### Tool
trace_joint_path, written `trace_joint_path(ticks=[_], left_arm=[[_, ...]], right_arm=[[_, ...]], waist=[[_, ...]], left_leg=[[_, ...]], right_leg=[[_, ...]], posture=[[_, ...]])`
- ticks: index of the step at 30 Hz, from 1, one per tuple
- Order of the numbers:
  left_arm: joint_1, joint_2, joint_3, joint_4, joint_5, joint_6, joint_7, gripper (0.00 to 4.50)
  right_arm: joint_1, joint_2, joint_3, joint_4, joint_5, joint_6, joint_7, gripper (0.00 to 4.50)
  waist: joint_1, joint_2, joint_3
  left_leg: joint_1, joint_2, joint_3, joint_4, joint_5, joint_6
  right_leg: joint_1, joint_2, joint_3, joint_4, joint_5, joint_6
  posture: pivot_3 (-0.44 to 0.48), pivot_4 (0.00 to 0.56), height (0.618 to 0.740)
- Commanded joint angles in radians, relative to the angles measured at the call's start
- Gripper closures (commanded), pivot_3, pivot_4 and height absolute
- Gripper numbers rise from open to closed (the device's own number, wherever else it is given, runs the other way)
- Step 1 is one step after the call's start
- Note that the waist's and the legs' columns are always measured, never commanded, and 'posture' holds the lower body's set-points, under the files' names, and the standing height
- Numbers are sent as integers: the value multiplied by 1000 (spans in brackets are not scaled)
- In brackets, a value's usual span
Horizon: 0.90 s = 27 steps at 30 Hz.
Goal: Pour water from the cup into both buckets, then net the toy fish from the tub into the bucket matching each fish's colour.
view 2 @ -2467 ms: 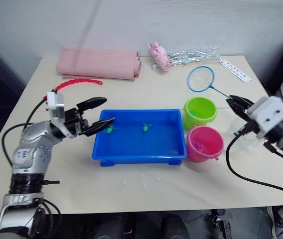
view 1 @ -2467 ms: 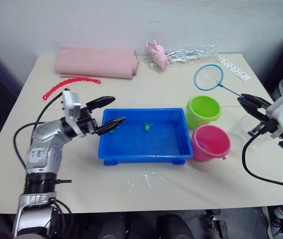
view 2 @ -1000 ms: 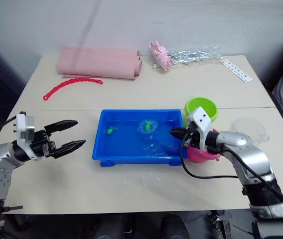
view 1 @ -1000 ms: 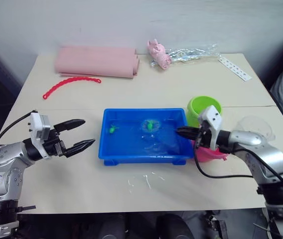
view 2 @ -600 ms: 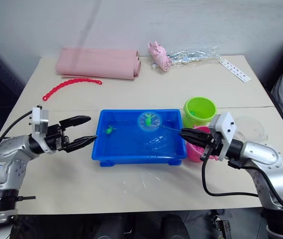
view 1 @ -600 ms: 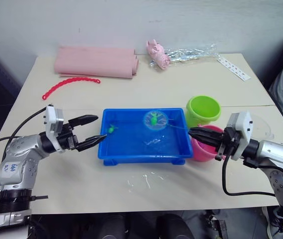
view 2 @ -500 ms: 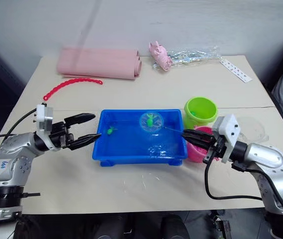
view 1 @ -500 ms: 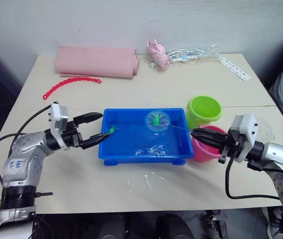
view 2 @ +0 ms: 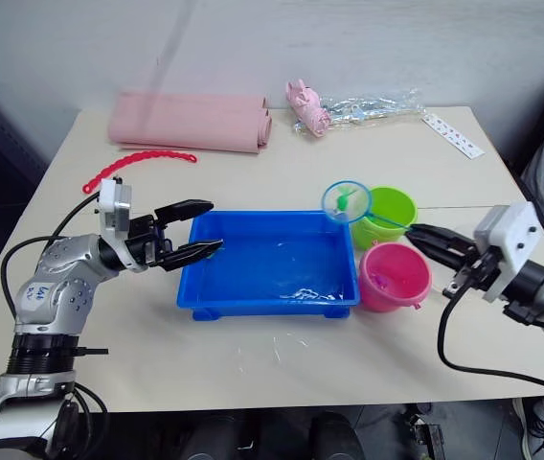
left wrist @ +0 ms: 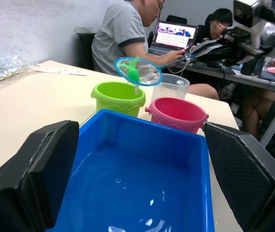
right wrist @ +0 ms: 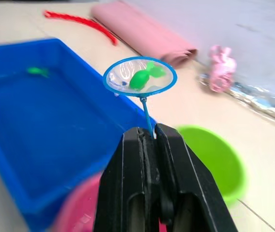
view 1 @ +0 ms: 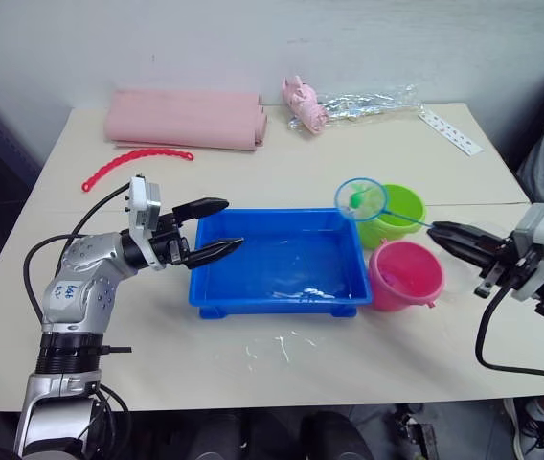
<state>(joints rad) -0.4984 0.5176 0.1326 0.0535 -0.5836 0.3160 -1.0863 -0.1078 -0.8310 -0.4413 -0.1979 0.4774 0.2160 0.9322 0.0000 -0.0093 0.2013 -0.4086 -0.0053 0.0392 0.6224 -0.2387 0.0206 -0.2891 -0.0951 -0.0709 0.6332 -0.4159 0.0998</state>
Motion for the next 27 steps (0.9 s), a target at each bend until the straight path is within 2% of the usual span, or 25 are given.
trace_joint_path(ticks=[1, 4, 7, 12, 20, 27], left_arm=[[-14, -10, -8, -9, 2, -30, -12, 33], [-11, -15, -13, -17, 2, -35, -11, 33], [0, -23, -13, -29, 1, -41, -1, 33], [21, -29, -15, -40, 2, -48, 6, 33], [8, -42, -26, -16, 16, -83, 3, 33], [3, -47, -33, 5, 25, -101, -4, 33]], right_arm=[[-58, -43, -15, 136, -96, -127, -21, 4500], [-81, -72, 11, 216, -164, -196, -19, 4500], [-94, -124, 56, 296, -305, -336, -57, 4500], [-99, -160, 107, 343, -451, -508, -130, 4500], [-110, -281, 163, 397, -794, -823, -370, 4500], [-122, -342, 176, 384, -947, -920, -514, 4500]], waist=[[-1, 0, 0], [-1, 0, 0], [-1, 0, 0], [-1, 0, 0], [-1, 0, 0], [-1, 1, 0]], left_leg=[[0, 0, 0, 0, 0, 0], [0, 0, 0, 0, 0, 0], [0, 0, 0, 0, 0, 0], [0, 0, 1, 0, 0, 0], [0, 0, 0, 2, 0, 0], [0, 0, 0, 2, 0, 0]], right_leg=[[0, 0, 0, 0, 0, 0], [0, 0, 0, 0, 0, 0], [0, 0, 0, 0, 0, 0], [0, 0, 0, 1, 0, 0], [0, 0, 0, 1, 0, 0], [0, 0, 1, 2, 0, 0]], posture=[[0, 150, 740], [0, 150, 740], [0, 150, 740], [0, 150, 740], [0, 150, 740], [0, 150, 740]])
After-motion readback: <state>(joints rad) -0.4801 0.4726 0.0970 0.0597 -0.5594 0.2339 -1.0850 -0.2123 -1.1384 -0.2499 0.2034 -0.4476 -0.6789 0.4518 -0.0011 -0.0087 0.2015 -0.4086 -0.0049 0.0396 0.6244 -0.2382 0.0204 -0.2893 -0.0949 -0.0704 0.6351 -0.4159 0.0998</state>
